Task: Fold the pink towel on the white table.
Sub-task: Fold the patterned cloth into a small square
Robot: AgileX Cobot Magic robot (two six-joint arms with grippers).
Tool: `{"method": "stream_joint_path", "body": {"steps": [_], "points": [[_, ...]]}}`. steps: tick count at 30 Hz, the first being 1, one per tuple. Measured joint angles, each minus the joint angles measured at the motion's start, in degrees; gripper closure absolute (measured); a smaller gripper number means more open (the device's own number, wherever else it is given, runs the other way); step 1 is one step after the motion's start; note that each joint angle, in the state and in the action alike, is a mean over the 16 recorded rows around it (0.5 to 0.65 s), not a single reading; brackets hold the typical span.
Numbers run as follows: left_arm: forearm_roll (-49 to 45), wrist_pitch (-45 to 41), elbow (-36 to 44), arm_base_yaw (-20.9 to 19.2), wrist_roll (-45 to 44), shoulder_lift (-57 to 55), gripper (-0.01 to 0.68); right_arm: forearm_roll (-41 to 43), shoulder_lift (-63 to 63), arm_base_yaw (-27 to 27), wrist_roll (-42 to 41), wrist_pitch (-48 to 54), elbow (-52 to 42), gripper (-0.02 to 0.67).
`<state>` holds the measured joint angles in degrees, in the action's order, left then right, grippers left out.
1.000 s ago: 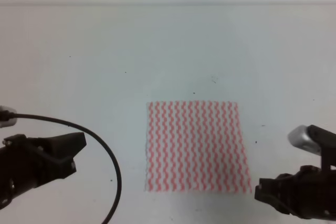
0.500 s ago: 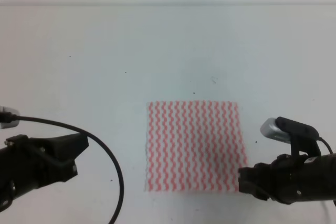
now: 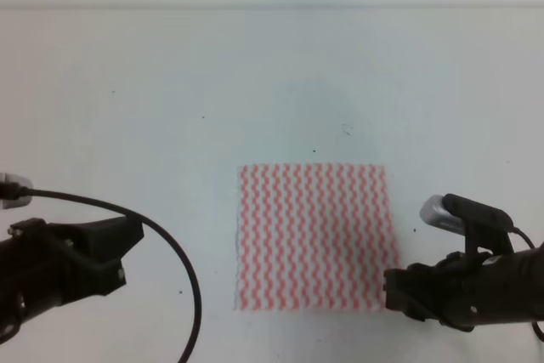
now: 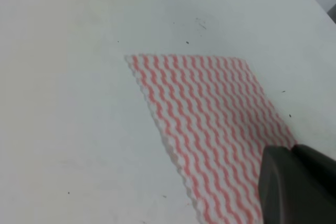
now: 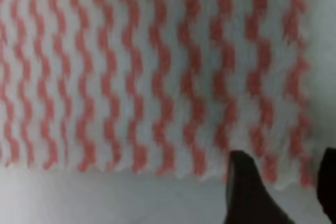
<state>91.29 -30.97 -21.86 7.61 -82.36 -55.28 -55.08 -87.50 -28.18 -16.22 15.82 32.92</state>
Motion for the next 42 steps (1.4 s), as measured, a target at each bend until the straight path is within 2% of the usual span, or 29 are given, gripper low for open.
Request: {"method": "stream_joint_path", "body": {"steps": [30,42], "points": [[-0.09,-0.74,0.00,-0.02,-0.58,-0.15,0.673,-3.23,-4.58,-0.01,-0.28,1.50,0.76,0.632],[-0.53,-2.59,-0.01,0.26,-7.05,-0.37,0.673,-3.26,-4.75,-0.02,-0.23,1.42,0.92,0.648]]}}
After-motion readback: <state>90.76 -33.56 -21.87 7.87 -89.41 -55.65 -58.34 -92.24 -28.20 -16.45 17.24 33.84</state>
